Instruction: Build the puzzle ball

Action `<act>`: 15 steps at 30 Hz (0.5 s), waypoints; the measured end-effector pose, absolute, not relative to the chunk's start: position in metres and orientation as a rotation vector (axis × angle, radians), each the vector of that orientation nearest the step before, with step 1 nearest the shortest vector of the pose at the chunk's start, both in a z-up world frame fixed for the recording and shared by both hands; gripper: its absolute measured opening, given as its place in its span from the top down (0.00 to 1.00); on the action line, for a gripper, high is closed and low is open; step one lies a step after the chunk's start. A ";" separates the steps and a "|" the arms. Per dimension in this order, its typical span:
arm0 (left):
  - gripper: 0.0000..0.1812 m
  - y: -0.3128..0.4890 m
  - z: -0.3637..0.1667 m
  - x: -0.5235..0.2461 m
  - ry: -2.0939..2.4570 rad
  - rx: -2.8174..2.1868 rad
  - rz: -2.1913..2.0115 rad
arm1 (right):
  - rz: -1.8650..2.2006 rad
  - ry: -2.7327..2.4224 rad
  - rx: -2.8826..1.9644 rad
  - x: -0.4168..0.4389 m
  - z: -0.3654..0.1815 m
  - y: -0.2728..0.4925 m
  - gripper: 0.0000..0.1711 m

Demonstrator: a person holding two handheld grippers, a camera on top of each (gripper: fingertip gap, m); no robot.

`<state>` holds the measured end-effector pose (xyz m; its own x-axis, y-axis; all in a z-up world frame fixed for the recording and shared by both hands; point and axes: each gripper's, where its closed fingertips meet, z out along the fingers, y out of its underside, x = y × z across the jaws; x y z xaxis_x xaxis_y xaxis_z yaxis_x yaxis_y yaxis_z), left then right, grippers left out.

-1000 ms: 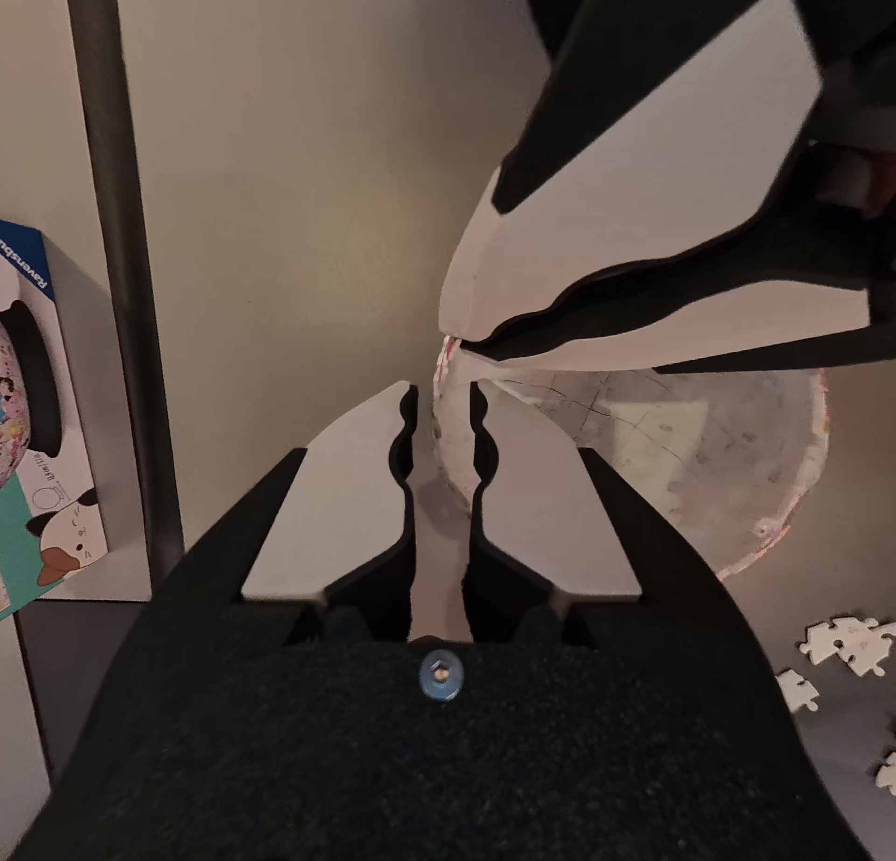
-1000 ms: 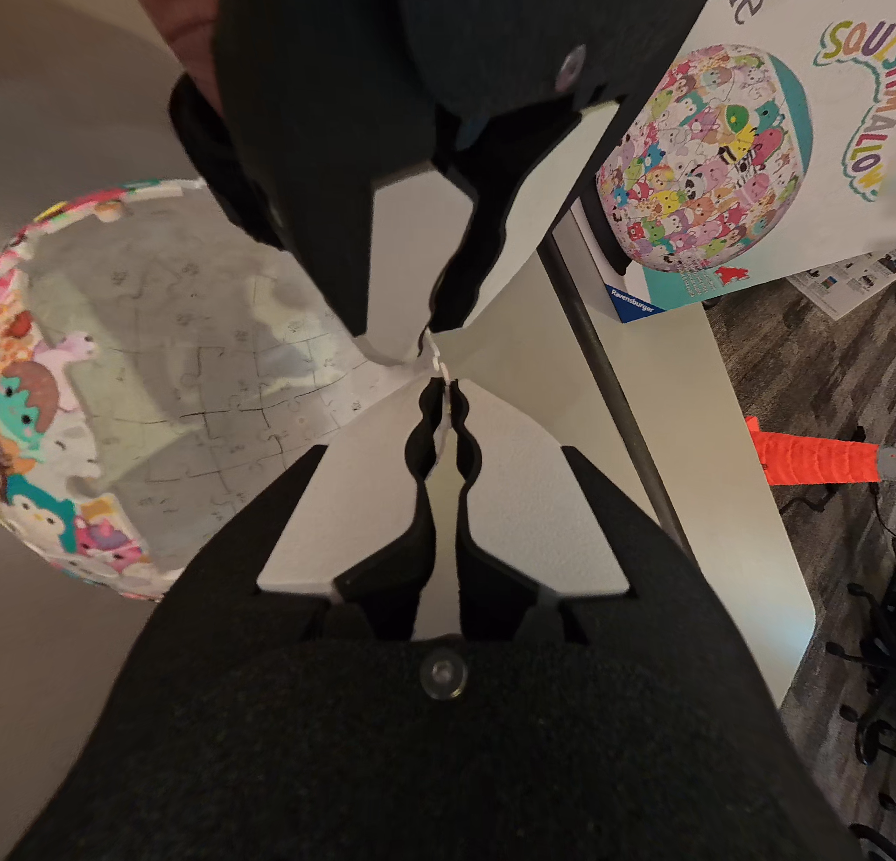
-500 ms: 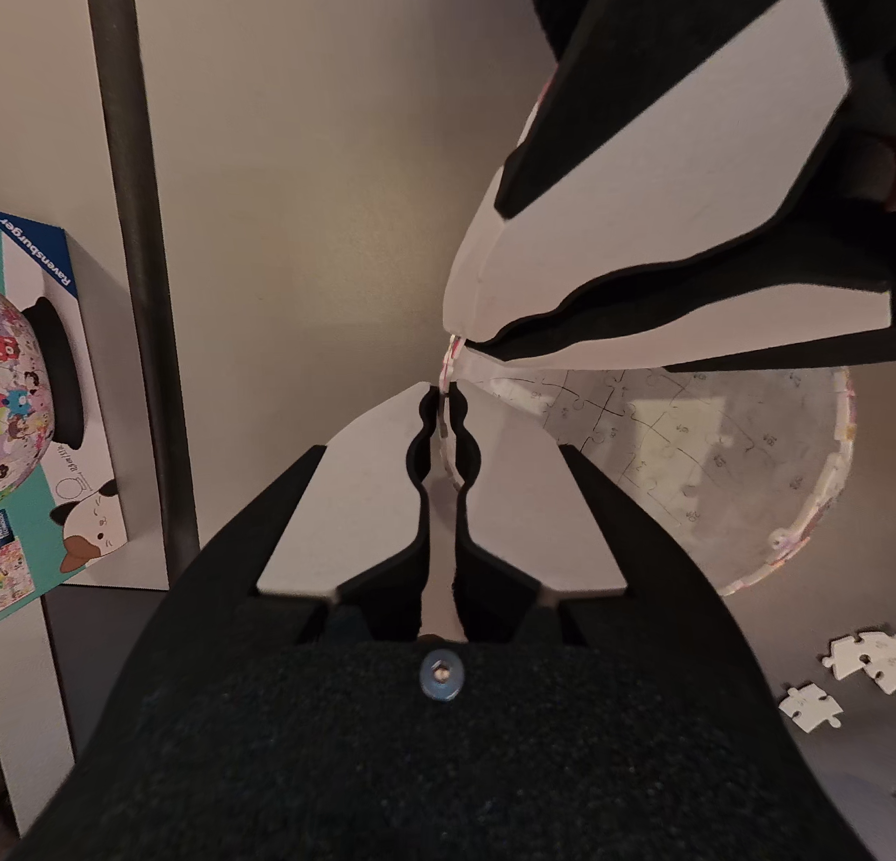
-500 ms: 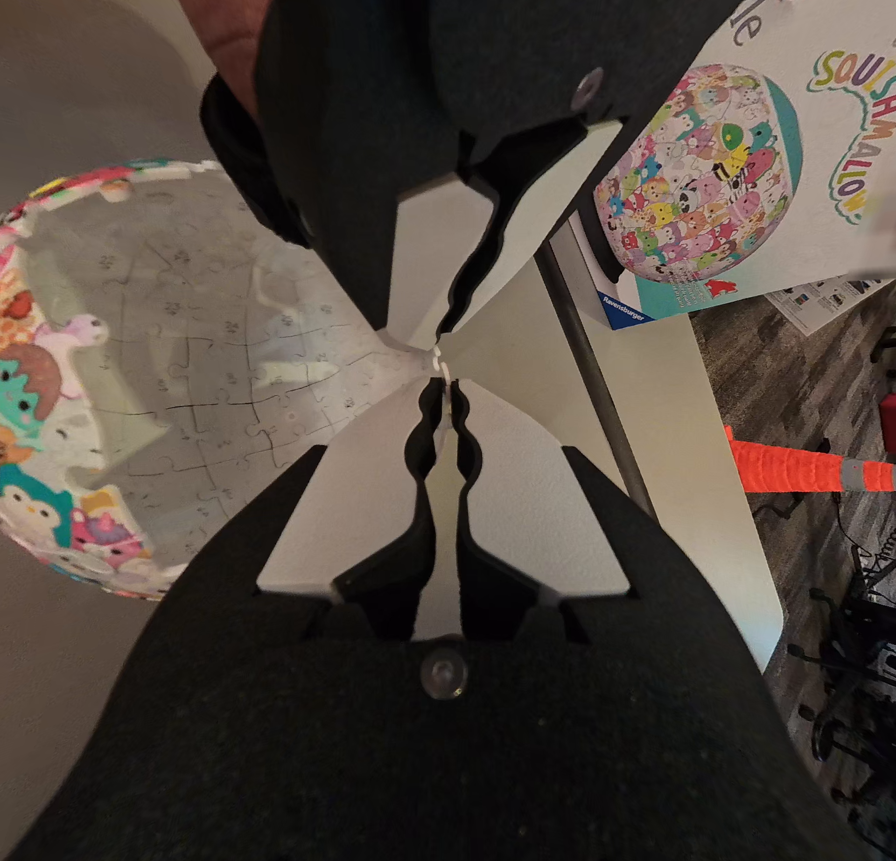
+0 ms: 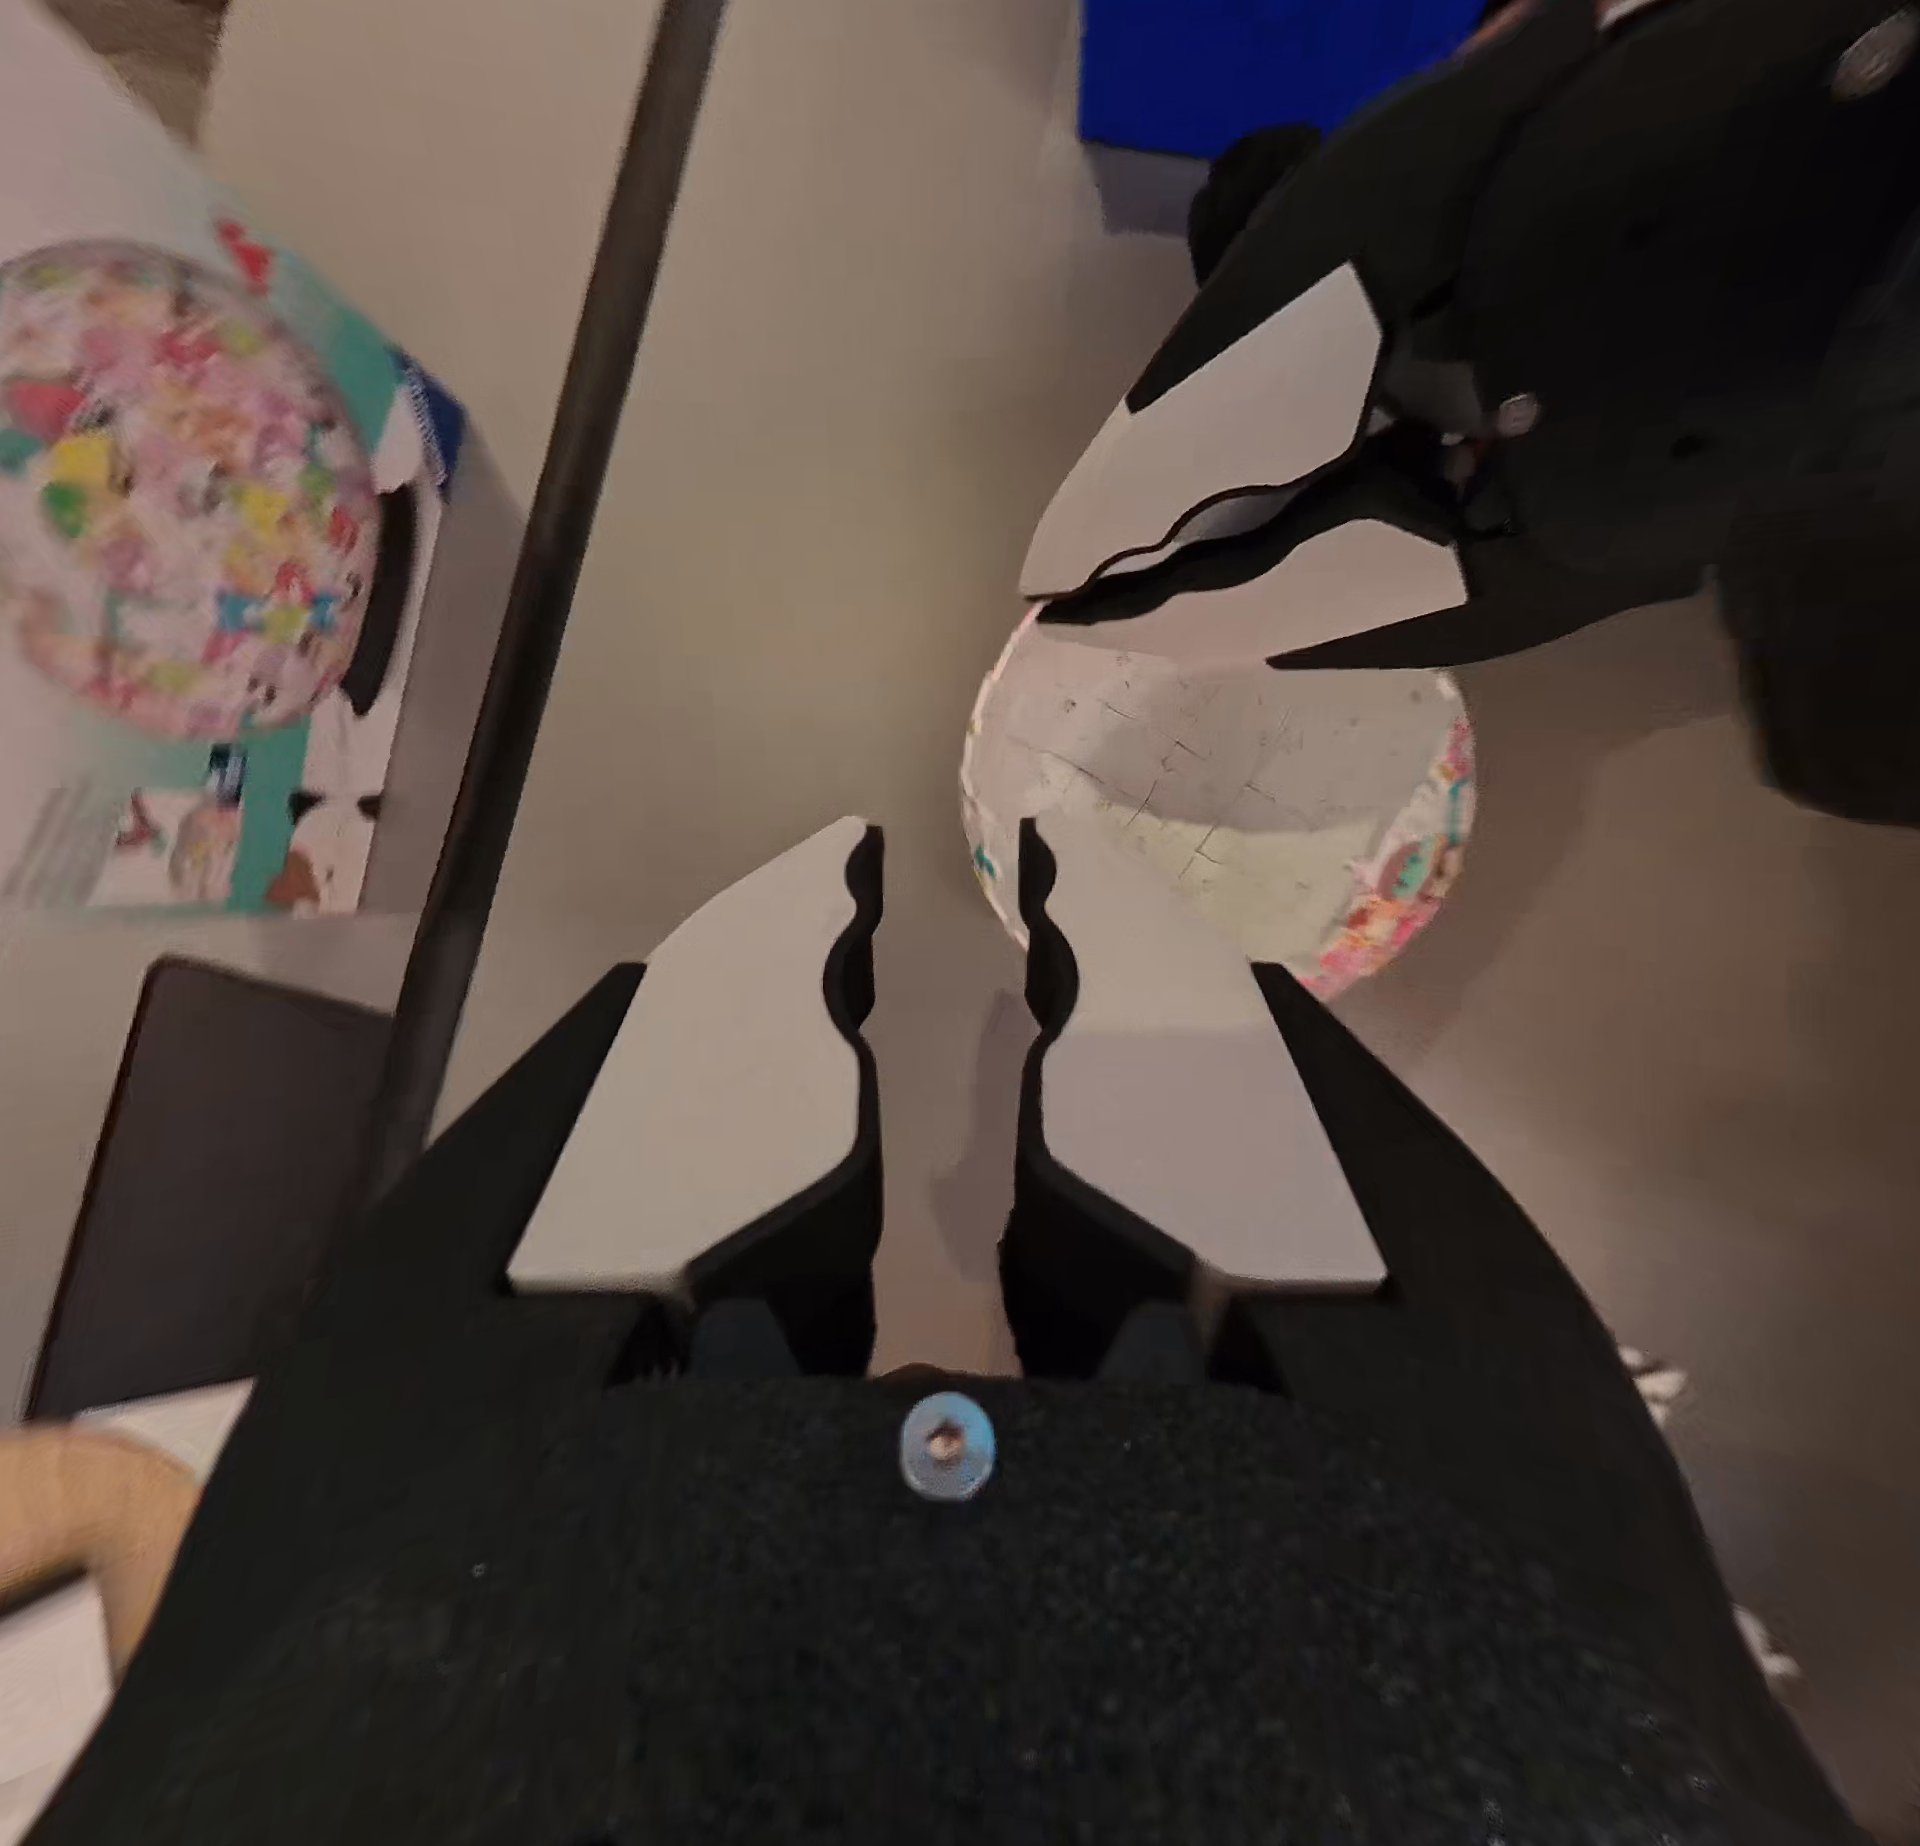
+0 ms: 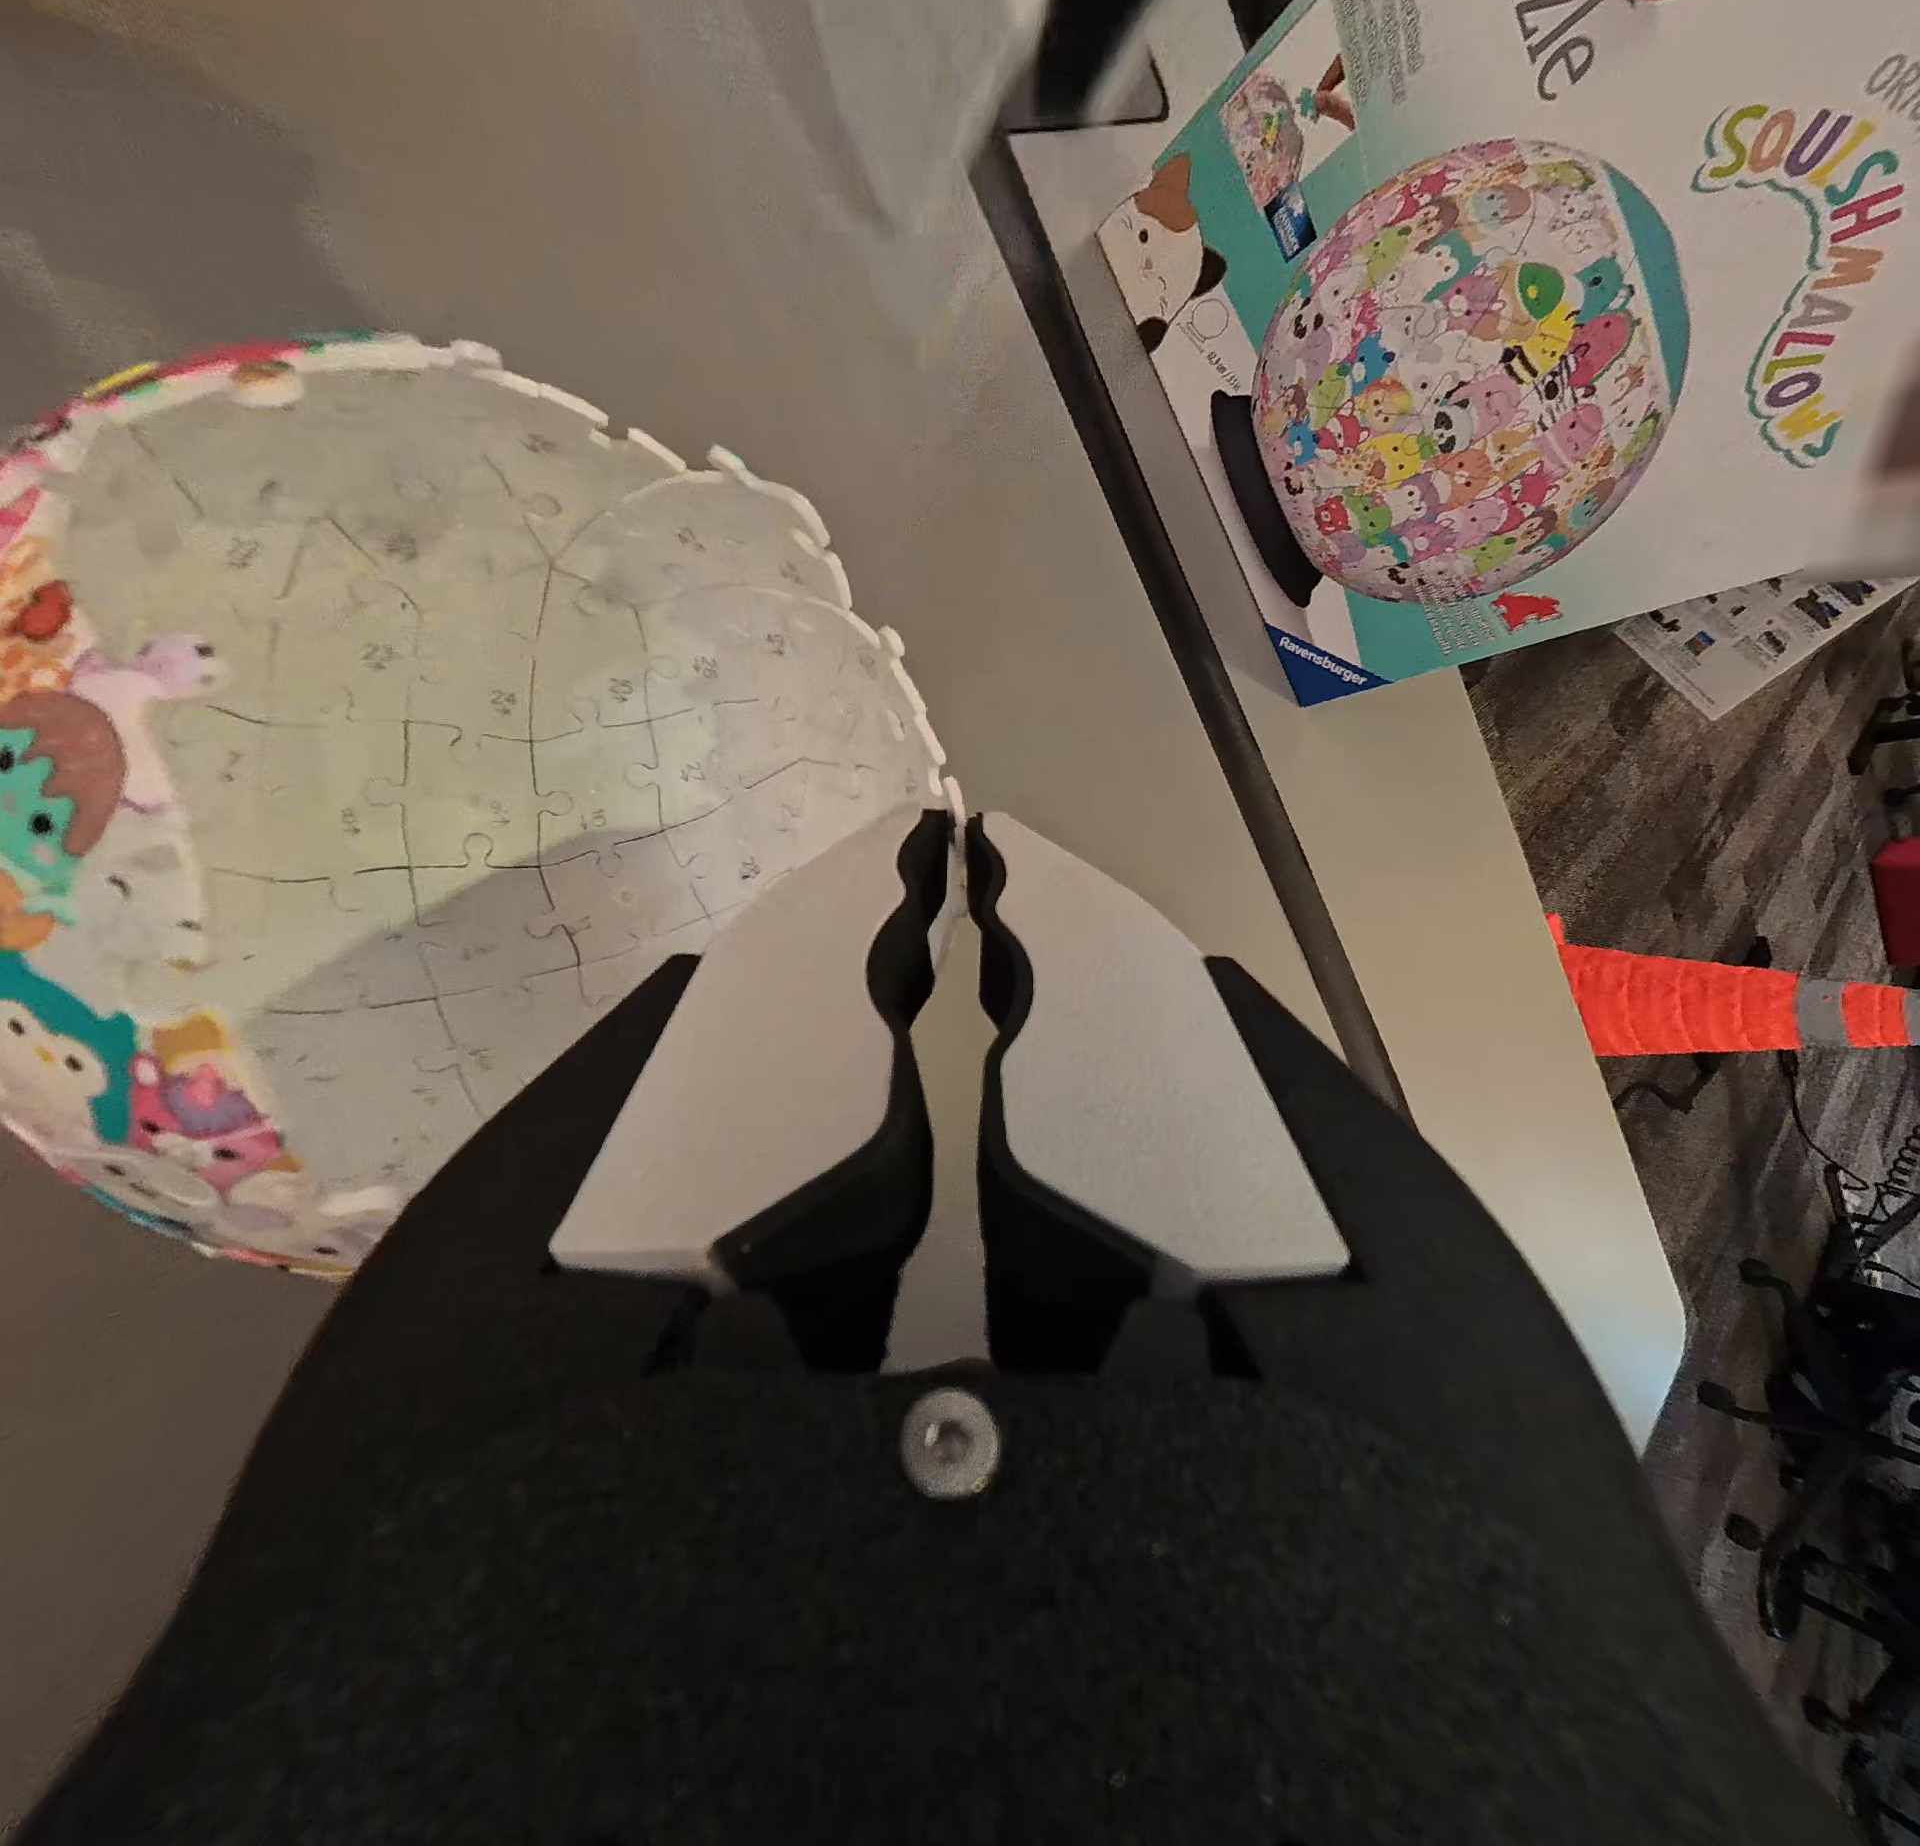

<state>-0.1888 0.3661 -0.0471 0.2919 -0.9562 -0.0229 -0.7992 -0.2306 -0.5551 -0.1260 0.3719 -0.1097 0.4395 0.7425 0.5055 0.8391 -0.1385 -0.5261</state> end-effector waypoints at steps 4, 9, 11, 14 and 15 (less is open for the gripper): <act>0.87 0.332 -0.025 -0.212 1.397 -2.103 -0.452 | -0.174 -1.345 -1.888 -0.126 -0.110 0.372 0.98; 0.87 0.272 -0.032 -0.227 1.251 -2.134 -0.528 | -0.178 -1.348 -1.892 -0.125 -0.110 0.371 0.98; 0.87 0.247 -0.036 -0.227 1.213 -2.138 -0.602 | -0.181 -1.351 -1.900 -0.123 -0.111 0.371 0.98; 0.87 0.216 -0.040 -0.227 1.182 -2.126 -0.697 | -0.179 -1.351 -1.910 -0.123 -0.111 0.370 0.98; 0.87 0.206 -0.041 -0.226 1.177 -2.116 -0.734 | -0.180 -1.352 -1.911 -0.122 -0.111 0.370 0.98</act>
<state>-0.2257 0.2061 -0.0407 0.4535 -0.8741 0.1739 -0.5411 -0.4252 -0.7255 -0.1224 0.3700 -0.1113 0.4261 0.7428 0.5165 0.8520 -0.1374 -0.5052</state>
